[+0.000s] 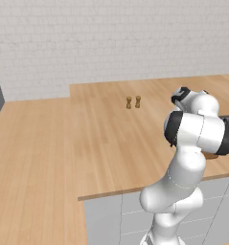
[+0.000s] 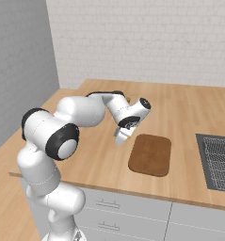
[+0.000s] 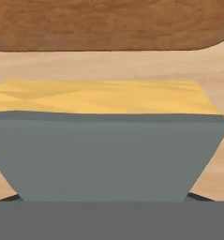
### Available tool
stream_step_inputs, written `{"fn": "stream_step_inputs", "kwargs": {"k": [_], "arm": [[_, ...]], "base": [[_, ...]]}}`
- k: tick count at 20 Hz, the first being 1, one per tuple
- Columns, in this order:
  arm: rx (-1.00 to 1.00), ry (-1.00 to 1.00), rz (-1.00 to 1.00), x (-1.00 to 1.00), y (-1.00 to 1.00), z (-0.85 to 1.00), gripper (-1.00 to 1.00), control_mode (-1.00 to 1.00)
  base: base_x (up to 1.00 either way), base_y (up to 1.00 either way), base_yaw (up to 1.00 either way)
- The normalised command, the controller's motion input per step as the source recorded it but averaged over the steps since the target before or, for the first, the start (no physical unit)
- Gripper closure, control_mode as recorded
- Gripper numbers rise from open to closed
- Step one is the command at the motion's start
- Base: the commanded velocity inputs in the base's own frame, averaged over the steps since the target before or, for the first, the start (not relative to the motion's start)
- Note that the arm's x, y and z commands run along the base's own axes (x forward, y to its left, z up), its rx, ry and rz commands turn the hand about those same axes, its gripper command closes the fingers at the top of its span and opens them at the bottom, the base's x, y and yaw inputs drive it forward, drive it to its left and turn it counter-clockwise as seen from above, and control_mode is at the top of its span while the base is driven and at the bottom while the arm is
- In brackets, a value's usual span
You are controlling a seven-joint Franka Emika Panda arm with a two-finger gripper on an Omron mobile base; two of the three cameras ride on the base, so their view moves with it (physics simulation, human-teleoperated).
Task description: Pick up the sponge from the counter and clean the cutting board by briefly scrubbing or pressing down on the cutting board. Once finished, release the sponge.
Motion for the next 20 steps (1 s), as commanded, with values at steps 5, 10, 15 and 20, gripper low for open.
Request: {"fn": "stream_step_inputs", "kwargs": {"k": [5,10,15,20], "arm": [[0.02,-0.05,-0.07,0.22,-1.0,-0.67,1.0,-1.0],[0.16,-0.23,-0.04,-0.51,-0.79,-1.0,1.0,-1.0],[0.13,-0.07,0.0,0.04,-0.03,-1.0,1.0,-1.0],[-0.05,0.24,0.0,0.6,0.08,-1.0,1.0,-1.0]], "base": [[0.0,0.0,0.0],[0.0,0.0,0.0],[0.0,0.0,0.0],[0.0,0.0,0.0]]}}
